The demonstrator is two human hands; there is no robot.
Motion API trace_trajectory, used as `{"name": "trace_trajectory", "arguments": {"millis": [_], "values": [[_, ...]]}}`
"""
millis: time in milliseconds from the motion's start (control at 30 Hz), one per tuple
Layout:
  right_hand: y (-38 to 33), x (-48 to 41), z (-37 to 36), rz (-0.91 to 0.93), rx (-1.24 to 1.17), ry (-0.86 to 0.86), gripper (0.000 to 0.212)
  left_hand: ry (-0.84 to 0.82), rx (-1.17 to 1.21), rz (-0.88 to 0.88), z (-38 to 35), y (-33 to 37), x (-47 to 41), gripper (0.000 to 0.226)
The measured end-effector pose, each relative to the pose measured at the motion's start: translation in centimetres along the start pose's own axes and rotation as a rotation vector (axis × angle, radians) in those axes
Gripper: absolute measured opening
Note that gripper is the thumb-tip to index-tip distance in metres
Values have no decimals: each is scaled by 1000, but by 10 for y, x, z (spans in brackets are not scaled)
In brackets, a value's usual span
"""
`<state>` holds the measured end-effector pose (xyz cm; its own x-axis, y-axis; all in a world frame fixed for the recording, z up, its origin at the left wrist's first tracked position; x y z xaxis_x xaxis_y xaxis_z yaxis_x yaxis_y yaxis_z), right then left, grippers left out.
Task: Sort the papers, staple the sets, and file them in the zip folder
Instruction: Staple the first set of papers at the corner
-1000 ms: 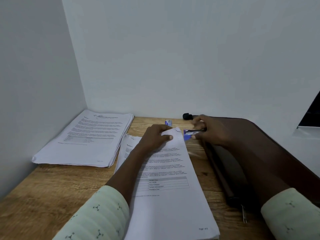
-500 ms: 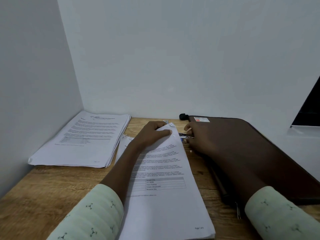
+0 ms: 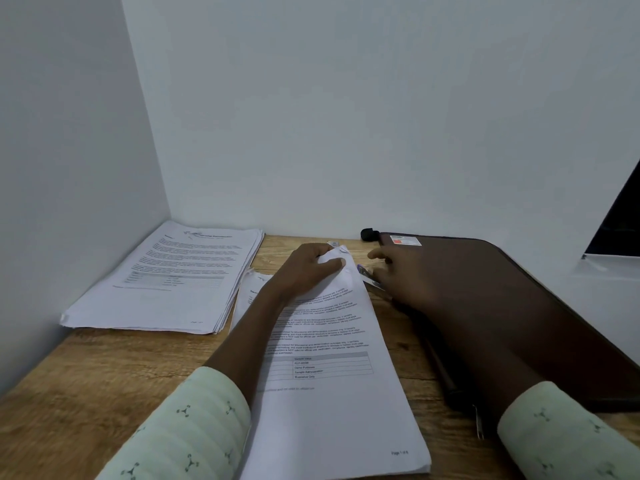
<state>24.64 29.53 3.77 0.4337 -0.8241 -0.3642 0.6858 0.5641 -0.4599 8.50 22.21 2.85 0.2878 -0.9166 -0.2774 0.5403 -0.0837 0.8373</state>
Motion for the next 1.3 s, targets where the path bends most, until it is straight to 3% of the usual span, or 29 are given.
{"name": "trace_trajectory", "arguments": {"millis": [100,167,333,533,733,967,1100,1300], "values": [[-15,4,12,3,-246,7,18,18,-5,6,-1,-2,-1,21],[-25,6,8,25,-279,-70,20,23,-1,0,-1,0,0,23],[-23,2,2,-66,-407,-80,15,36,66,5,6,11,3,36],[-33,6,11,-74,-478,-43,10,3,99,-10,18,29,8,35],[-39,9,15,-59,-495,-27,10,-26,75,-19,22,31,12,9],[-44,15,6,-11,-584,-88,11,100,62,-101,23,27,7,30],[-42,18,5,-45,-639,-13,10,103,67,-103,27,25,3,15],[-34,15,-6,-128,-627,-16,13,83,93,-75,25,18,5,16]]}}
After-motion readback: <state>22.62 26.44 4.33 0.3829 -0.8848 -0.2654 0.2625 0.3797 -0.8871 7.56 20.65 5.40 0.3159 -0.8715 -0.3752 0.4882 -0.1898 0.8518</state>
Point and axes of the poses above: each hand's wrist, its own x-axis away from the middle knuckle, its own z-axis out of the back of the hand, y = z × x, the point moved 8 cm from there along -x, towards the middle knuckle, and after that the axes turned 5 degrees about y, right-handed, at the moved point
